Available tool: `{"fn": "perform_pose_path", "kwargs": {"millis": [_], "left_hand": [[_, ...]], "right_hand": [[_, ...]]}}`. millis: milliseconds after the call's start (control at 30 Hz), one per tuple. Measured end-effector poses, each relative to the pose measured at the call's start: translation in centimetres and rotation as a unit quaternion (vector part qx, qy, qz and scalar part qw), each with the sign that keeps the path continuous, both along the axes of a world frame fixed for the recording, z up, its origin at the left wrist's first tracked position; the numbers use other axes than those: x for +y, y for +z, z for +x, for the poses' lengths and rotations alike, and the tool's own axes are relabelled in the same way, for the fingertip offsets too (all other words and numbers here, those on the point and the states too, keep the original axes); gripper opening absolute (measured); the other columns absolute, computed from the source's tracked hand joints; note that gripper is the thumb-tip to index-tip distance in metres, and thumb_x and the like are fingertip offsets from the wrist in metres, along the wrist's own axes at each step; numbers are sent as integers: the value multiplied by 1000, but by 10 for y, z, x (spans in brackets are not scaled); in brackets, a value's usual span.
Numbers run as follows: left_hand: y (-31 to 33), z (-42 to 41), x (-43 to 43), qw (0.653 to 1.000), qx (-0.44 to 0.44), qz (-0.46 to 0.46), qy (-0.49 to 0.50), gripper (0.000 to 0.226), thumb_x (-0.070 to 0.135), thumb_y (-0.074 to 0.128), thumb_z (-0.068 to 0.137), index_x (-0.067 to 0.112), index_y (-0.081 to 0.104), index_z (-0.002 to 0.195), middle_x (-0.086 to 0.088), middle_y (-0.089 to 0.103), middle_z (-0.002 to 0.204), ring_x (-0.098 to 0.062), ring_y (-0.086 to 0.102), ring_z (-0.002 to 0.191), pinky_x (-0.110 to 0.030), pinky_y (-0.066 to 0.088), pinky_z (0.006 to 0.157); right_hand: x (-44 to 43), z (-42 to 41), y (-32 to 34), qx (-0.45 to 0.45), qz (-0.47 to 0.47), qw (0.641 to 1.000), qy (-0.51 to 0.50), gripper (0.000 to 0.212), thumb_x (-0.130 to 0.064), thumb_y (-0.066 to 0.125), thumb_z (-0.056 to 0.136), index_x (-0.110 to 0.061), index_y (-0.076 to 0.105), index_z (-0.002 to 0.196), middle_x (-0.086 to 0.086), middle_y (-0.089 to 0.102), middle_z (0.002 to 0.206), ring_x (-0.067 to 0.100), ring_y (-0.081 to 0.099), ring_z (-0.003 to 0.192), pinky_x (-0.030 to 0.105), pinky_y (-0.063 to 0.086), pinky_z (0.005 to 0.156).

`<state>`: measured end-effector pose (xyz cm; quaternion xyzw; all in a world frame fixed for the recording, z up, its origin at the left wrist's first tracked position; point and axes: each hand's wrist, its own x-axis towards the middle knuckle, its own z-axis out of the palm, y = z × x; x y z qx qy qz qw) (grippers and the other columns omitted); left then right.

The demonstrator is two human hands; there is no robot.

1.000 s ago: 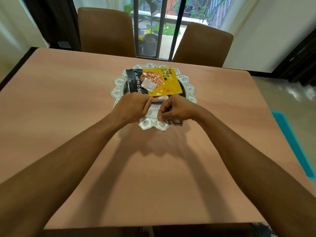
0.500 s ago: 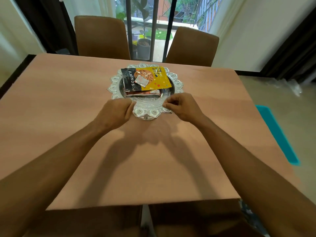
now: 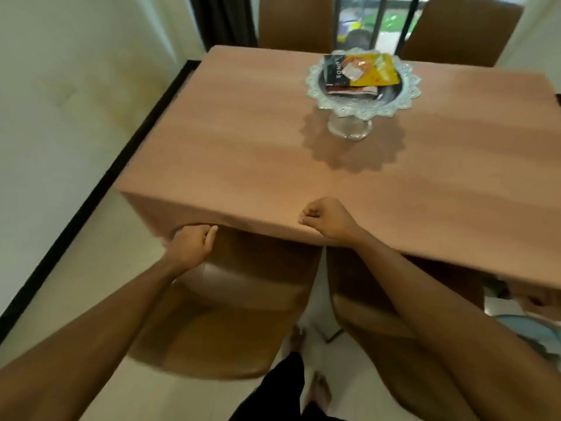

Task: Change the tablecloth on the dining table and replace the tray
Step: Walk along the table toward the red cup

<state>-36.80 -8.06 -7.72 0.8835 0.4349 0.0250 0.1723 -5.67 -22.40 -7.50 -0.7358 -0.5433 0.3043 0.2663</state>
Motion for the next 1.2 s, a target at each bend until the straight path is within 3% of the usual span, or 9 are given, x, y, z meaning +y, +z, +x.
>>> {"fn": "perform_pose_path", "kwargs": {"millis": [200,300,433,600,767,900,1033,1100,1200], "left_hand": [[16,-128,-11,996,-18,0,92,47,27,42,105,12,44,60,-3,47,53,-20,45,50,-34,27,53],[13,-187,-5,988,-43,-9,146,49,30,42,105,3,49,64,-10,51,55,-26,49,54,-36,34,54],[-11,-276,8,974,-62,-40,212,52,31,41,105,3,44,61,-11,49,55,-29,49,54,-34,27,52],[-49,-387,24,924,-113,-141,336,52,30,41,106,15,31,57,-1,36,51,-21,36,49,-33,24,51],[-73,-479,35,895,-87,-213,381,53,33,40,106,16,34,56,-1,41,52,-21,41,52,-33,26,54],[-84,-527,67,885,-64,-233,398,51,34,38,105,14,34,58,0,40,54,-22,42,55,-33,26,54],[-88,-549,118,898,-50,-233,370,51,34,37,106,15,35,59,1,42,54,-18,42,53,-30,27,51],[-97,-549,170,902,-14,-253,351,52,35,38,106,15,35,58,0,42,54,-19,43,54,-29,27,50],[-96,-560,197,907,13,-260,331,52,35,38,106,14,38,58,-1,46,55,-21,45,55,-31,28,52]], "right_hand": [[27,-129,-12,16,-61,992,105,16,-30,74,92,-32,73,77,-12,74,83,4,69,80,34,57,80],[53,-193,-10,-1,-65,988,137,14,-32,72,93,-35,73,80,-13,75,88,3,67,83,31,54,78],[100,-292,-21,12,-76,985,152,13,-30,72,93,-26,78,82,-12,75,87,1,68,83,28,54,82],[159,-425,-36,30,-85,990,105,26,-27,70,94,-22,66,69,-6,69,72,10,68,74,26,52,75],[216,-528,-58,4,-105,985,134,35,-27,71,93,-29,59,61,-14,58,58,-1,54,57,24,40,60],[259,-567,-70,-23,-146,973,177,17,-29,70,94,-22,73,79,-6,71,76,10,66,74,36,57,74],[311,-575,-84,-32,-159,973,164,11,-30,70,95,-23,71,86,-6,71,80,13,68,78,39,59,80],[362,-569,-99,-22,-176,975,131,11,-29,70,95,-19,73,89,-5,72,81,12,67,78,35,58,79],[385,-569,-102,-10,-193,972,134,16,-28,68,96,-16,72,86,-2,69,77,8,59,66,21,47,64]]}}
